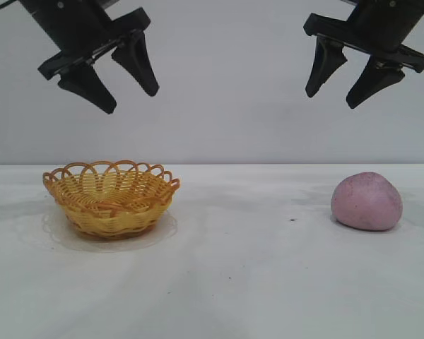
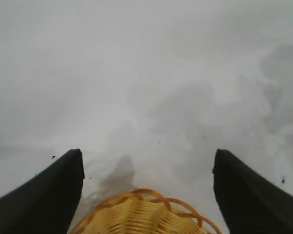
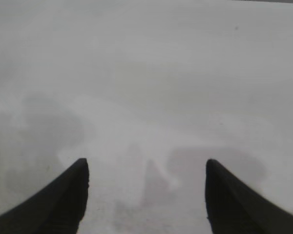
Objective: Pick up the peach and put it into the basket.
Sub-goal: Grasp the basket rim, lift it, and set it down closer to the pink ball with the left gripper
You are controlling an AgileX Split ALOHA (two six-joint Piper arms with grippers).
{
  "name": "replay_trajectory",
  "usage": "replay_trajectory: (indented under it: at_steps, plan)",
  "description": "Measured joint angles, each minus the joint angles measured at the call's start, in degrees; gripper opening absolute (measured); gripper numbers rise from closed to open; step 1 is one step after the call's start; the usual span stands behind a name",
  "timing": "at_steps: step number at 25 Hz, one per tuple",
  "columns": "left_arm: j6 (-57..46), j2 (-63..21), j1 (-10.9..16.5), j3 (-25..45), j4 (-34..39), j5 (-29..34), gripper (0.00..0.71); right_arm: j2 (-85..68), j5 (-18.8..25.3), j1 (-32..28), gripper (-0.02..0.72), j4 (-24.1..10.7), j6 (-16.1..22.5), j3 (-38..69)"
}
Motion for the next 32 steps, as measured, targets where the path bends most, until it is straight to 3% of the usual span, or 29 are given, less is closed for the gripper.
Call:
replay_trajectory:
  at_steps: [26,32]
  plan:
    - [0.0,0.0,0.0,-0.08,1.66,1.14,0.526,0.0,0.05,0.0,0.428,0.0,-0.21,0.0]
    - [0.0,0.0,0.0,-3.11,13.03,9.49,0.526,0.0,0.18,0.0,0.428,0.0,-0.21,0.0]
